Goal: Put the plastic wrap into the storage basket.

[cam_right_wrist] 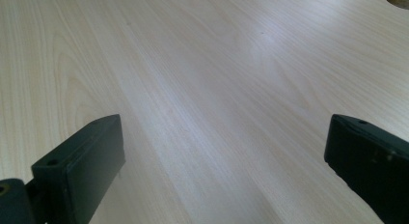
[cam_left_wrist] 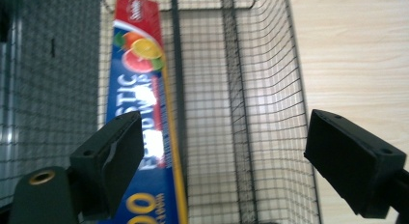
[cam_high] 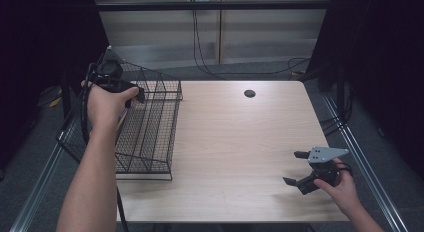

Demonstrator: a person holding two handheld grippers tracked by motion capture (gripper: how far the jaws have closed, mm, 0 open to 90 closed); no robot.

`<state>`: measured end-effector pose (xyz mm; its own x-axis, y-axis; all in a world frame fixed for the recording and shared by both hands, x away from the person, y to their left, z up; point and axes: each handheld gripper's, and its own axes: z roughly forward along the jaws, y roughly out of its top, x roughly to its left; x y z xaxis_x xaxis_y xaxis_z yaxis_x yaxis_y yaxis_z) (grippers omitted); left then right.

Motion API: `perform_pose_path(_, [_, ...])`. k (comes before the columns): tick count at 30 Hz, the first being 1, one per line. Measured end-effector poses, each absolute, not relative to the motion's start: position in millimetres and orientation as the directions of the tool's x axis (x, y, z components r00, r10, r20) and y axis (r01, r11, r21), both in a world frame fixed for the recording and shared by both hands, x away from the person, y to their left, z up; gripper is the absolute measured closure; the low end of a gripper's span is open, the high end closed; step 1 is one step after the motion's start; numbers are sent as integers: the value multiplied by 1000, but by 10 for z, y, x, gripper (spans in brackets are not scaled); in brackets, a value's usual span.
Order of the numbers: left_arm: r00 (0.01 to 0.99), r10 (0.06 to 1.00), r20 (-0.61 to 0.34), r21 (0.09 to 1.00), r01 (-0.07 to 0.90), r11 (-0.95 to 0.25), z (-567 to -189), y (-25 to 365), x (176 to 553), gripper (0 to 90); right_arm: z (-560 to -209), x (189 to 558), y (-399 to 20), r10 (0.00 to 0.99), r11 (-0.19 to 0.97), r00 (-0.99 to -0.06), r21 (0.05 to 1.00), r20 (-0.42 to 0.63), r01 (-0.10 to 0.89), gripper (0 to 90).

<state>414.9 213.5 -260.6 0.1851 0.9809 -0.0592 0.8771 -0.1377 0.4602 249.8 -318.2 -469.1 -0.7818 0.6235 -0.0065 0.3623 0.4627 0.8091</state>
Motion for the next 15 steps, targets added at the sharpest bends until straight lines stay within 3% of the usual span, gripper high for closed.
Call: perform_pose_path(15, [310,943,-123,520,829,-204,-2722,1680,4131,116,-4679,2497,-3187,621,459,-784,813,-7,357,2])
